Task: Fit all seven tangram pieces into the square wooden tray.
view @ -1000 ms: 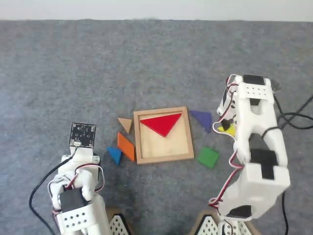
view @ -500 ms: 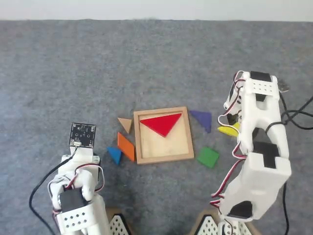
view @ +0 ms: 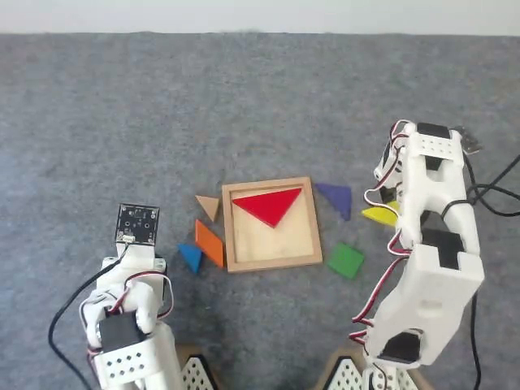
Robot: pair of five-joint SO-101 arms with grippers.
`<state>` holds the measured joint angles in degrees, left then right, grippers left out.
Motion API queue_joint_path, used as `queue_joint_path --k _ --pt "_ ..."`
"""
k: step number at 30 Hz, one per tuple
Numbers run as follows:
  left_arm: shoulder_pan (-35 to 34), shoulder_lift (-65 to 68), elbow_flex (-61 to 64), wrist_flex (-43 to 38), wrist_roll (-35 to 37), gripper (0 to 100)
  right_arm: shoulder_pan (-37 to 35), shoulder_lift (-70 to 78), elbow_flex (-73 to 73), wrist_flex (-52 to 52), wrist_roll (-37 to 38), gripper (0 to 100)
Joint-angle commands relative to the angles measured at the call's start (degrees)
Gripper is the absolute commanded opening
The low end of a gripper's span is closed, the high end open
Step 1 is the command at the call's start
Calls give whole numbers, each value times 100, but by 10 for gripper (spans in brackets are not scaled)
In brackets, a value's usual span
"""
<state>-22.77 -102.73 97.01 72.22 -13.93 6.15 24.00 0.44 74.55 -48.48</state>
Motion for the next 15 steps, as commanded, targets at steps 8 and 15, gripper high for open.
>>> queue_joint_path --k 8,15 --pt "-35 -97 -57 26 44 80 40 268 -299 -101 -62 257" --pt "-35 -97 -57 26 44 80 40 286 -255 -75 -44 257"
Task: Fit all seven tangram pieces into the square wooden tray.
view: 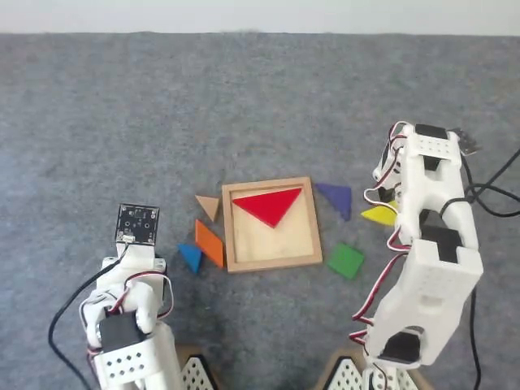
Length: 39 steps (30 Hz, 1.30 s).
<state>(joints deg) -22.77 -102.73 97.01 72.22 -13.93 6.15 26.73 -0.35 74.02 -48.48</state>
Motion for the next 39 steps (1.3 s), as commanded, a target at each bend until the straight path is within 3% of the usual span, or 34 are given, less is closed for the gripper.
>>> queue_joint_path --k 1,11,19,24,29,35,39 --pt "-35 -97 -57 26 44 80 40 22 -158 -13 -44 257" --pt "-35 -97 -57 26 44 80 48 198 -62 -233 334 273" --pt "-35 -97 -57 26 44 80 13 101 -167 -224 1178 100" --pt "-35 -97 -57 26 44 80 -22 -382 -211 -215 1705 90" --pt "-35 -97 -57 26 44 80 -136 -1068 -273 57 2734 90" --pt "-35 -97 -57 26 44 80 -831 -1895 -281 602 4941 87" --pt "-35 -97 -57 26 44 80 -1270 -2255 -281 866 4888 90"
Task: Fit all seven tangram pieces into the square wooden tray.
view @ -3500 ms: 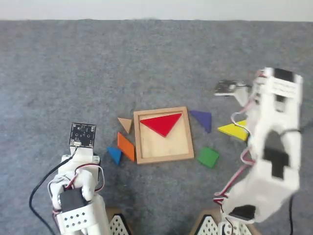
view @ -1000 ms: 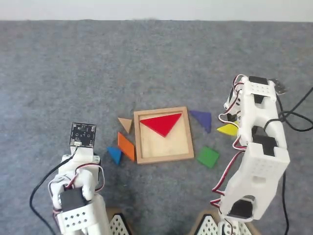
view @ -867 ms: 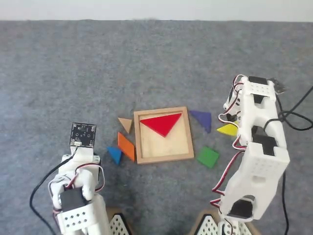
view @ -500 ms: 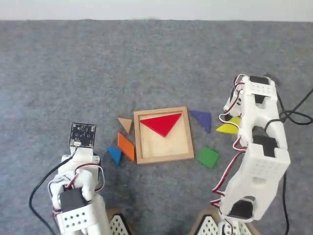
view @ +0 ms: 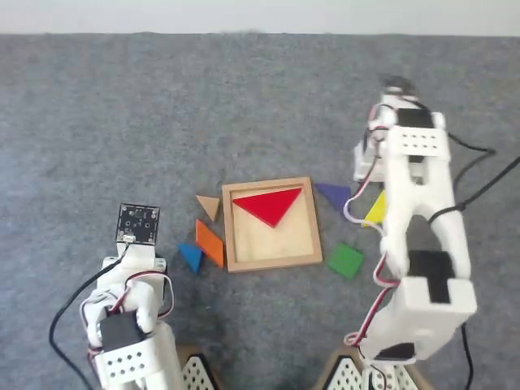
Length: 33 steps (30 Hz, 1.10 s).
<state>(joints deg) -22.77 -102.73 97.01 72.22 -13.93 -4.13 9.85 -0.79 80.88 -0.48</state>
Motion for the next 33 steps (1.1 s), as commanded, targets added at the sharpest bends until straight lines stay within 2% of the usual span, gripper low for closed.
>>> queue_joint_path --k 1,4,9,11,17,23,30,33 --pt "-35 -97 -57 26 44 80 -303 -620 -229 215 35 91" --pt "-35 -97 -57 26 44 80 -242 -637 -220 207 -264 102" --pt "-35 -97 -57 26 44 80 268 -303 -167 -119 -826 260" --pt "-35 -97 -57 26 44 80 312 48 -167 -321 -879 292" --pt "-35 -97 -57 26 44 80 470 980 -237 -1015 -1363 283" --pt "-35 -97 -57 26 44 80 787 1086 -255 -1068 -1697 284" --pt "-35 -97 -57 26 44 80 778 1420 -264 -1121 -1758 286" --pt "-35 -97 -57 26 44 80 831 1525 -264 -1174 -1987 334"
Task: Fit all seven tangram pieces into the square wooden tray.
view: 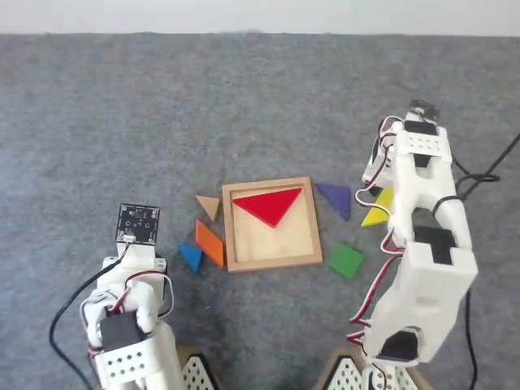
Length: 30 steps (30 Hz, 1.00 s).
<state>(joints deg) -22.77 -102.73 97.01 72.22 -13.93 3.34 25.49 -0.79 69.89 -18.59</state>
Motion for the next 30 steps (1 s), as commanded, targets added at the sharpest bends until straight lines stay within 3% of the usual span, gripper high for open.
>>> queue_joint_path --k 1,26,30 --pt "-35 -97 -57 26 44 80 66 -13 -264 -57 -193 353" --pt "-35 -97 -57 26 44 80 -171 259 -237 -57 -193 295" --pt "-35 -97 -57 26 44 80 -180 13 -255 31 -35 236"
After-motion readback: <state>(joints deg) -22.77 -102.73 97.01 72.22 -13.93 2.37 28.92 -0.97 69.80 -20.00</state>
